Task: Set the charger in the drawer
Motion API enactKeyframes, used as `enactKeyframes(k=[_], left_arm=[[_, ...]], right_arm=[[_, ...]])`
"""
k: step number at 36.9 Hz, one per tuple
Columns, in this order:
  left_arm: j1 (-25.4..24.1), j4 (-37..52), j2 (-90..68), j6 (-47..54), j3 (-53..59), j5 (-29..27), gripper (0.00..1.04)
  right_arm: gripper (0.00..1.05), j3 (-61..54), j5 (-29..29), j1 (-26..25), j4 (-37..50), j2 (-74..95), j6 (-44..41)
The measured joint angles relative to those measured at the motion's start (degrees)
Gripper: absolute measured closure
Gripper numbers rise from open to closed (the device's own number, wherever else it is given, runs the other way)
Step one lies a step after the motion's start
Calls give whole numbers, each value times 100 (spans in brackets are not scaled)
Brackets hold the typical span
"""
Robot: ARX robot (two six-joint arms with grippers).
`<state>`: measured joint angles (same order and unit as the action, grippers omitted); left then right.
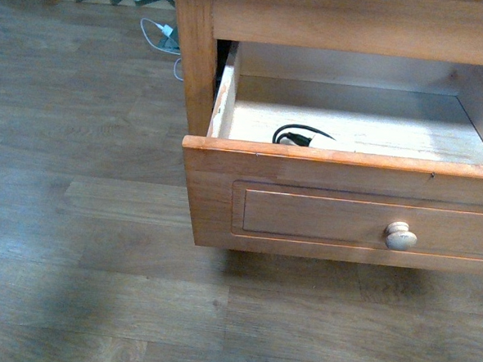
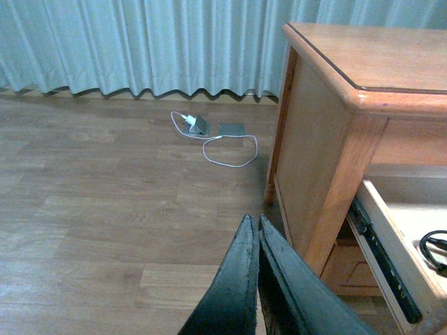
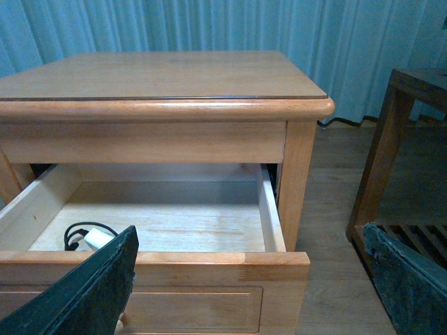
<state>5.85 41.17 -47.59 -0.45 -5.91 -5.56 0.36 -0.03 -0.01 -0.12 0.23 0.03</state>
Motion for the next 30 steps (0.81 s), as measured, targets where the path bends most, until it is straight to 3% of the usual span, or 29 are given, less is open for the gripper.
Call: enactKeyframes(k=[2, 4, 7, 11, 30], left_arm=[[-81, -129, 243, 0, 92, 59, 101], [-400, -308, 481, 4, 166, 490, 101], [-562, -540, 811, 2, 254, 516, 101], [-566, -413, 960, 4, 455, 555, 101], [-570, -2011, 2667, 4, 461, 555, 101]], right_arm=[[9, -2, 0, 0, 0, 0, 2], [9, -2, 0, 0, 0, 0, 2], [9, -2, 2, 0, 0, 0, 2], [9, -2, 0, 0, 0, 0, 2], [9, -2, 0, 0, 0, 0, 2]])
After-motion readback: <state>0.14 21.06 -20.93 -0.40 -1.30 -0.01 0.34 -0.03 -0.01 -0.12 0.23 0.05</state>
